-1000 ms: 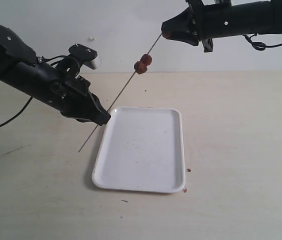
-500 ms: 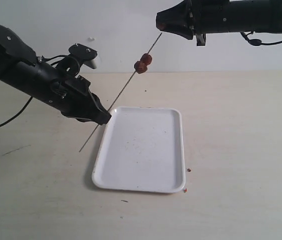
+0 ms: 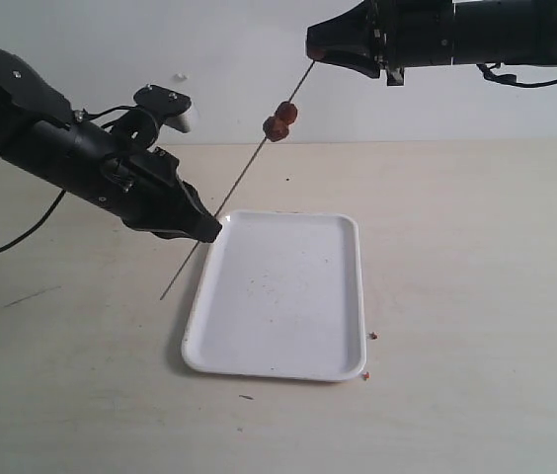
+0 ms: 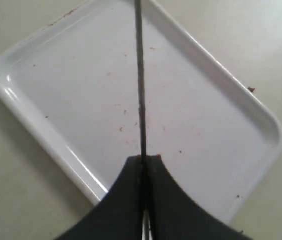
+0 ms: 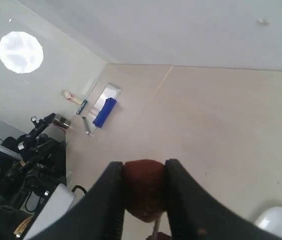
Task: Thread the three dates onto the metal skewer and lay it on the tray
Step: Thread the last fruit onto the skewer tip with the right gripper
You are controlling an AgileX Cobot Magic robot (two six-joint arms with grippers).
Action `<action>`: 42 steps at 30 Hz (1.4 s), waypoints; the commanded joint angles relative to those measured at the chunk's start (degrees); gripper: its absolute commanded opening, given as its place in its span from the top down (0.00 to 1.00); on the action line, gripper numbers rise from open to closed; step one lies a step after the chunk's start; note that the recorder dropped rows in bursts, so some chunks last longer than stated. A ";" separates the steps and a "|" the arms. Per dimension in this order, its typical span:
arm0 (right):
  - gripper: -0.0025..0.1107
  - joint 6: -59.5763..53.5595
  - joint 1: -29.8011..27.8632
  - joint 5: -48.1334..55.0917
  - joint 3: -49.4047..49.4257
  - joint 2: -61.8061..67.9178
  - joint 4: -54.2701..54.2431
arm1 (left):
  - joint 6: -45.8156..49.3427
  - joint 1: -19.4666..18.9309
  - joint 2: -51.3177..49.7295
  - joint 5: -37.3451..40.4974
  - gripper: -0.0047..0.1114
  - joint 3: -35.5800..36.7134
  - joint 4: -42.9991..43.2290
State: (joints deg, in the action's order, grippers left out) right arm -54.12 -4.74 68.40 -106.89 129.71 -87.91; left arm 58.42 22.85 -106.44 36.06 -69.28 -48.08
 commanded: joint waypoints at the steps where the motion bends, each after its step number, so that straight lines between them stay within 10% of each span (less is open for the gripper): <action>1: 0.74 -0.90 0.06 0.99 -0.39 -0.29 0.11 | -0.49 0.05 -0.03 -0.33 0.96 -0.21 -1.54; 13: 0.74 -1.28 0.06 1.56 -0.39 -0.29 3.07 | 1.53 0.05 -0.03 -2.24 0.96 -0.21 -5.60; 31: 0.74 -1.28 0.06 1.56 -0.39 0.83 4.17 | 31.60 0.05 -1.77 -1.72 0.96 -0.21 -38.32; 42: 0.74 -2.35 0.06 1.56 -0.39 1.09 0.62 | 32.77 0.05 -3.56 -1.12 0.96 -0.21 -37.54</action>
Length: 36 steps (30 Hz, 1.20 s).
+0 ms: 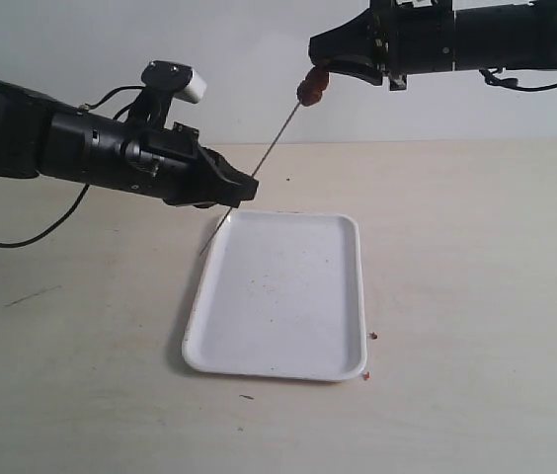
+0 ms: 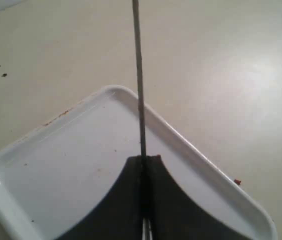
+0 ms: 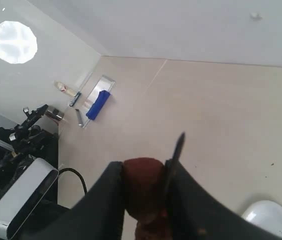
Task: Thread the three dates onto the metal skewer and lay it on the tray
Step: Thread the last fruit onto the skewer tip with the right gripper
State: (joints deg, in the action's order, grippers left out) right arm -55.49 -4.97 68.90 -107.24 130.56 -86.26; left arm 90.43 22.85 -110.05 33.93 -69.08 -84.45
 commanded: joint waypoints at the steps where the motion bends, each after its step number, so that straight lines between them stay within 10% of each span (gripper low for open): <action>1: 0.74 -0.98 0.29 1.07 -0.04 0.24 -1.30 | 0.76 0.05 0.05 1.01 0.96 -0.41 -1.06; 36: 0.70 -0.83 -0.52 1.07 -0.04 0.24 -4.24 | 0.66 0.05 0.05 3.45 0.96 -0.41 0.31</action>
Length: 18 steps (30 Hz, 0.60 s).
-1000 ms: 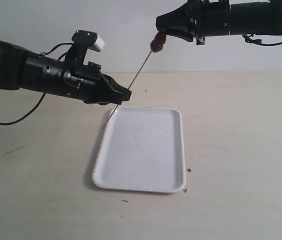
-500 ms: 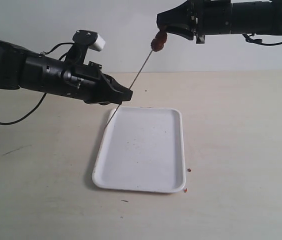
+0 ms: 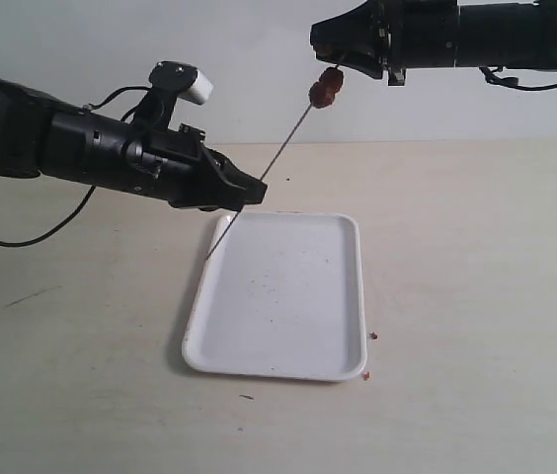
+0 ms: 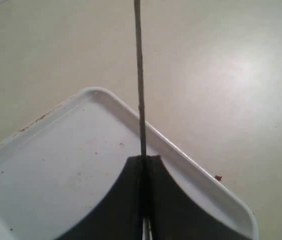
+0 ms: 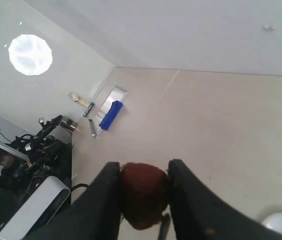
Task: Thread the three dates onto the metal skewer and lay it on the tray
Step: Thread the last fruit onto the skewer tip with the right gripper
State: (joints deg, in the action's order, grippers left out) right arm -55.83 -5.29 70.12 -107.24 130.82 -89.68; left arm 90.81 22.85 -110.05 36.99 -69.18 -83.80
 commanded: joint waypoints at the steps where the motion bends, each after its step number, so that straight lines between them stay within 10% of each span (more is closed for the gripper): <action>1: 0.71 -0.49 -0.20 -0.19 -0.04 -0.01 -0.97 | 0.28 0.05 0.05 0.38 0.96 -0.30 -0.33; 18: 0.75 -0.50 -4.73 -2.62 -0.04 -0.13 -7.88 | -3.50 -0.06 0.05 -0.08 0.96 -0.30 2.62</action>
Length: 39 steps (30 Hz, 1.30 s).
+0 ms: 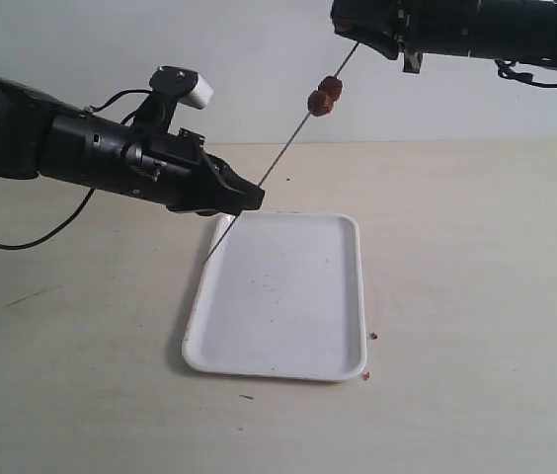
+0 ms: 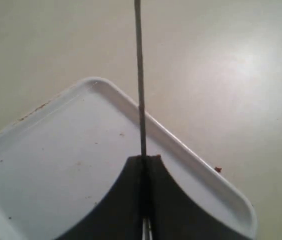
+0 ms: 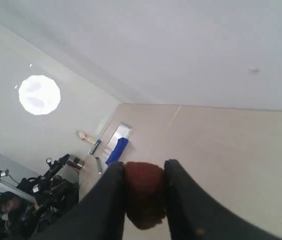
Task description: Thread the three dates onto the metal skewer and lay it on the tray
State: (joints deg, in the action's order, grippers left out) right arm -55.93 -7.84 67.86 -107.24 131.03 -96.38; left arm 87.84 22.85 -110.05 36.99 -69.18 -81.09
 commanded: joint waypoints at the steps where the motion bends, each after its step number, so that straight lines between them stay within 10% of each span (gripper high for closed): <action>1: 0.75 -0.41 -2.74 -0.26 -0.04 -0.34 -1.06 | -0.41 -0.06 0.05 -0.23 0.96 -0.30 -0.09; 39: 0.75 2.19 -3.49 2.10 -0.04 -0.23 1.34 | 0.01 -0.06 0.05 0.54 0.96 -0.30 -0.85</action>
State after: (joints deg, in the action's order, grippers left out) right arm -53.69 -11.29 69.28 -107.24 131.03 -94.37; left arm 87.72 22.85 -110.05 36.88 -69.18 -81.57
